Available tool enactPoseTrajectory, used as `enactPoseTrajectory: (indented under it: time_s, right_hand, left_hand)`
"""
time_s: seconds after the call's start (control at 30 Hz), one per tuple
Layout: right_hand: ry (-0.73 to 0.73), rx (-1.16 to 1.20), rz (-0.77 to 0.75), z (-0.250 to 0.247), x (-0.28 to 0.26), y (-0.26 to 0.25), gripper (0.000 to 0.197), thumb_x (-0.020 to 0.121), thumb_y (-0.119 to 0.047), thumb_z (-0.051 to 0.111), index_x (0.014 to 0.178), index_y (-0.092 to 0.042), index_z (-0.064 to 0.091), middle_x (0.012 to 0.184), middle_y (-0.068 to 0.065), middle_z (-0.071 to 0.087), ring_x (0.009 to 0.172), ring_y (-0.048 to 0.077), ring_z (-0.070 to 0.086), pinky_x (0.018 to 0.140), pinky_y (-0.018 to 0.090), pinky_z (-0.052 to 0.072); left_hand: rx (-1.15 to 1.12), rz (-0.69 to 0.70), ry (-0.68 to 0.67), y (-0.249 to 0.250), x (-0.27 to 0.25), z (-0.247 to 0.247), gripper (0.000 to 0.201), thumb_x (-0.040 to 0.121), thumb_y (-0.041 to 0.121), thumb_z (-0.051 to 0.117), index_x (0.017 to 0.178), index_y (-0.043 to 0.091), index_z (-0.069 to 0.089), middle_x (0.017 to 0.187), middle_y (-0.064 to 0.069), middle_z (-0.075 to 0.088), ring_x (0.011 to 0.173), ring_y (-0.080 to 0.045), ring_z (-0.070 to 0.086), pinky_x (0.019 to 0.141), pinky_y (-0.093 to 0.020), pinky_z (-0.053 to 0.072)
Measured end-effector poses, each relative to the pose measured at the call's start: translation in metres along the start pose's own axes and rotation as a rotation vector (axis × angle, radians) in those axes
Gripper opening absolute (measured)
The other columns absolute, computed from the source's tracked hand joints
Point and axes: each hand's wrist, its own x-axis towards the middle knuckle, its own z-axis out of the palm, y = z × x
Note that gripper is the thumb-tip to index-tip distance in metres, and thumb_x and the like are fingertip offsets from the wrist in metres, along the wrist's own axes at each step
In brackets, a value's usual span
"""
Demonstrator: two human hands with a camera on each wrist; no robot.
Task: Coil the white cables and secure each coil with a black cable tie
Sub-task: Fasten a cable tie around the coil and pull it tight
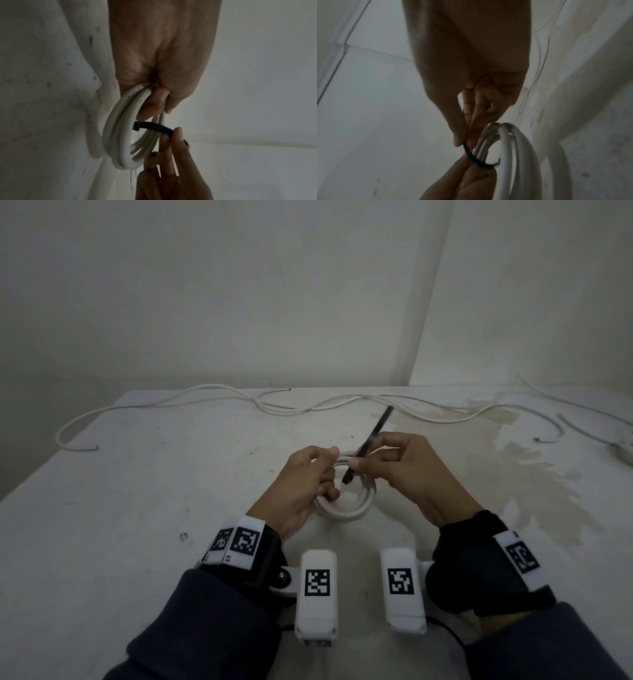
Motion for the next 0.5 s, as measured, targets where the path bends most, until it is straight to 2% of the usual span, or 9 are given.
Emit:
enactPoseTrajectory:
  time_s: [0.07,0.13,0.2,0.23,0.3,0.37,0.5]
  right_hand:
    - [0.023,-0.038,-0.077,-0.003,0.001,0.0024,0.015,0.069,-0.004,0.082,0.08,0.002,0.073,0.069,-0.003,0.071,0.054,-0.002,0.056,0.056,0.008,0.039]
    - [0.023,-0.158,-0.105,-0.0073,0.0022,0.0041,0.017,0.063,-0.005,0.085,0.077,-0.006,0.076,0.081,-0.005,0.069,0.064,-0.003,0.054,0.063,0.009,0.038]
    - [0.008,-0.188,-0.099,-0.0106,0.0037,0.0067,0.019,0.06,-0.002,0.086,0.074,-0.009,0.076,0.096,-0.002,0.068,0.088,0.006,0.063,0.079,0.02,0.046]
    - [-0.004,-0.146,-0.093,-0.0111,0.0031,0.0077,0.019,0.061,0.002,0.085,0.074,-0.006,0.075,0.097,0.0,0.07,0.091,0.012,0.066,0.081,0.026,0.05]
    - [-0.01,-0.099,-0.113,-0.0106,0.0015,0.0078,0.017,0.062,0.007,0.082,0.076,0.0,0.074,0.089,0.006,0.074,0.083,0.018,0.07,0.075,0.031,0.056]
    - [0.018,-0.149,-0.174,-0.0105,0.0026,0.0091,0.016,0.062,0.006,0.083,0.072,-0.002,0.075,0.081,0.006,0.074,0.082,0.023,0.071,0.075,0.032,0.058]
    - [0.027,-0.219,-0.23,-0.0084,0.0042,0.0104,0.015,0.061,0.001,0.085,0.07,-0.005,0.075,0.077,0.005,0.074,0.084,0.018,0.072,0.08,0.029,0.056]
  left_hand:
    - [-0.002,-0.015,-0.041,0.0011,-0.0012,0.0021,0.021,0.099,0.015,0.048,0.08,0.006,0.048,0.051,0.005,0.031,0.037,-0.005,0.025,0.04,-0.016,0.035]
    - [-0.042,-0.041,-0.088,0.0023,-0.0027,0.0036,0.023,0.099,0.014,0.047,0.078,0.008,0.045,0.049,0.005,0.03,0.036,-0.004,0.024,0.039,-0.016,0.033]
    - [-0.084,-0.077,-0.129,0.0038,-0.0041,0.0037,0.024,0.1,0.014,0.046,0.076,0.01,0.044,0.047,0.006,0.03,0.035,-0.003,0.024,0.038,-0.015,0.031]
    - [-0.09,-0.094,-0.14,0.0044,-0.0046,0.0038,0.025,0.1,0.014,0.045,0.076,0.011,0.044,0.047,0.006,0.03,0.035,-0.003,0.023,0.038,-0.015,0.03]
    - [-0.082,-0.128,-0.138,0.0061,-0.0048,0.0051,0.025,0.1,0.014,0.044,0.075,0.012,0.043,0.046,0.005,0.029,0.034,-0.003,0.022,0.037,-0.016,0.027]
    - [-0.046,-0.148,-0.11,0.0074,-0.0051,0.0074,0.027,0.1,0.016,0.044,0.073,0.014,0.041,0.046,0.005,0.028,0.034,-0.004,0.021,0.035,-0.015,0.024]
    - [0.084,-0.116,-0.066,0.0078,-0.0053,0.0102,0.028,0.1,0.028,0.046,0.075,0.016,0.041,0.047,0.007,0.028,0.034,-0.005,0.022,0.035,-0.015,0.023]
